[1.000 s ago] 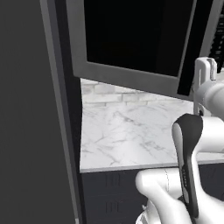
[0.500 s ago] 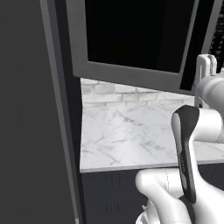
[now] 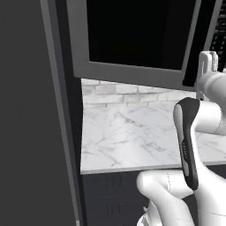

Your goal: Transport the fish from the fridge to the microwave and turn on the microwave.

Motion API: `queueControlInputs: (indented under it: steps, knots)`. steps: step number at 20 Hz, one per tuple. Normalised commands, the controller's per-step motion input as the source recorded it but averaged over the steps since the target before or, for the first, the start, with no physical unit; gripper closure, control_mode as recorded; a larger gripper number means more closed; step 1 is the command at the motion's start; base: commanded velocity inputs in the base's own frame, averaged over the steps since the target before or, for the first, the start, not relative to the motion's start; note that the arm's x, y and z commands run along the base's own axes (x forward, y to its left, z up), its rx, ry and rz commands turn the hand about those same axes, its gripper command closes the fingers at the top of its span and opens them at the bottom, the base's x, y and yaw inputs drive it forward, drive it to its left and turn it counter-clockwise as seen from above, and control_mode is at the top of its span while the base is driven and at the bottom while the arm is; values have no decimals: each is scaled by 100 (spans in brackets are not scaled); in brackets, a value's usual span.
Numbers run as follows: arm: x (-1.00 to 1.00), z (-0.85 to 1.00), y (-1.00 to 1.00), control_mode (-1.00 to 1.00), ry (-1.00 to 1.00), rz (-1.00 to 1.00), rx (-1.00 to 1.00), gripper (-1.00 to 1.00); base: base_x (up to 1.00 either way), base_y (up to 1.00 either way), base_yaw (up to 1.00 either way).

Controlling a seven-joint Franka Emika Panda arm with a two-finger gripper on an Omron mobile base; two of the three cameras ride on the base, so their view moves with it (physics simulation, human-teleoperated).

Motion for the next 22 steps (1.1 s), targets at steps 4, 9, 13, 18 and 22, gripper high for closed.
queueControlInputs:
  steps: [4, 9, 13, 18, 22]
  knots:
    - [54, 0, -4, -100, -2, -4, 0, 100, 0, 0, 0]
    - [56, -1, 0, -100, -1, -4, 0, 100, 0, 0, 0]
    - [60, -2, 0, -100, 0, -2, 0, 100, 0, 0, 0]
    - [64, 0, 0, -100, 0, 0, 1, 100, 0, 0, 0]
    - [65, 0, 0, -100, 0, 0, 1, 100, 0, 0, 0]
